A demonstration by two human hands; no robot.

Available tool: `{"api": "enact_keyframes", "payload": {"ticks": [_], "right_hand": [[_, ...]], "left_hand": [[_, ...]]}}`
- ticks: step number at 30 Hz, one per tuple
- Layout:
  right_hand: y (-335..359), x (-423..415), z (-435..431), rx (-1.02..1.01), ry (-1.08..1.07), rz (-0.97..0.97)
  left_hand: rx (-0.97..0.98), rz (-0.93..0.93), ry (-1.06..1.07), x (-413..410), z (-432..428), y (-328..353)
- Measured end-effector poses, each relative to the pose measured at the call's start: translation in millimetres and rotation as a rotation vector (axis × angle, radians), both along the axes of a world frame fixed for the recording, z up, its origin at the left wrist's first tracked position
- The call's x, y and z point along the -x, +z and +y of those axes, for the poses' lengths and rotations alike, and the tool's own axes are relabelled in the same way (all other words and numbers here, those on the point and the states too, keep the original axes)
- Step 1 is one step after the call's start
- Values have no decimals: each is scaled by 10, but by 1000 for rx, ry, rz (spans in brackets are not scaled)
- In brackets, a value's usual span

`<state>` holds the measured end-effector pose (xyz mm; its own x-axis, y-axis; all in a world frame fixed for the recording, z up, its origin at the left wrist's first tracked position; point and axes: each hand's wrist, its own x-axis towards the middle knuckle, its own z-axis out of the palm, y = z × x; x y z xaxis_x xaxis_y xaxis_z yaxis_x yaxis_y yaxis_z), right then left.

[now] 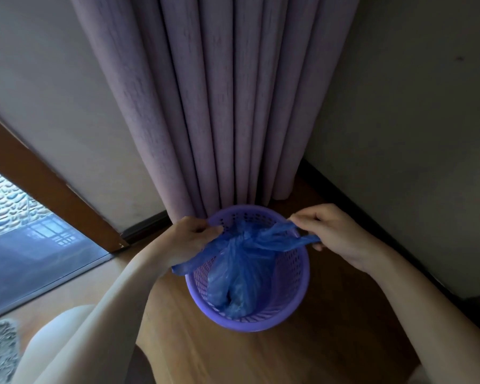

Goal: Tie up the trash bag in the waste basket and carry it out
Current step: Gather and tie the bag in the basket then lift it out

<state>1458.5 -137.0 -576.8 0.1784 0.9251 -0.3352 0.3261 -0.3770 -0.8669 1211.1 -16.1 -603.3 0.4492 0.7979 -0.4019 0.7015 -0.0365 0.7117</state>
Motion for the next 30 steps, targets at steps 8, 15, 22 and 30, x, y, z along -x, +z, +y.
{"api": "enact_keyframes", "payload": {"ticks": [8,15,22,30], "right_hand": [[55,-132,-32,27,22,-329],[24,260,24,-248,-334,959],[-290,-23,-17,-138,-875,919],[-560,-395,-185,-123,-975,815]], "left_hand": [[432,-583,257,89,16,116],[728,-1031,505,-214,-139,44],[760,-1107,789,100,-32,-152],[784,-1141,1055,329,98,-312]]}}
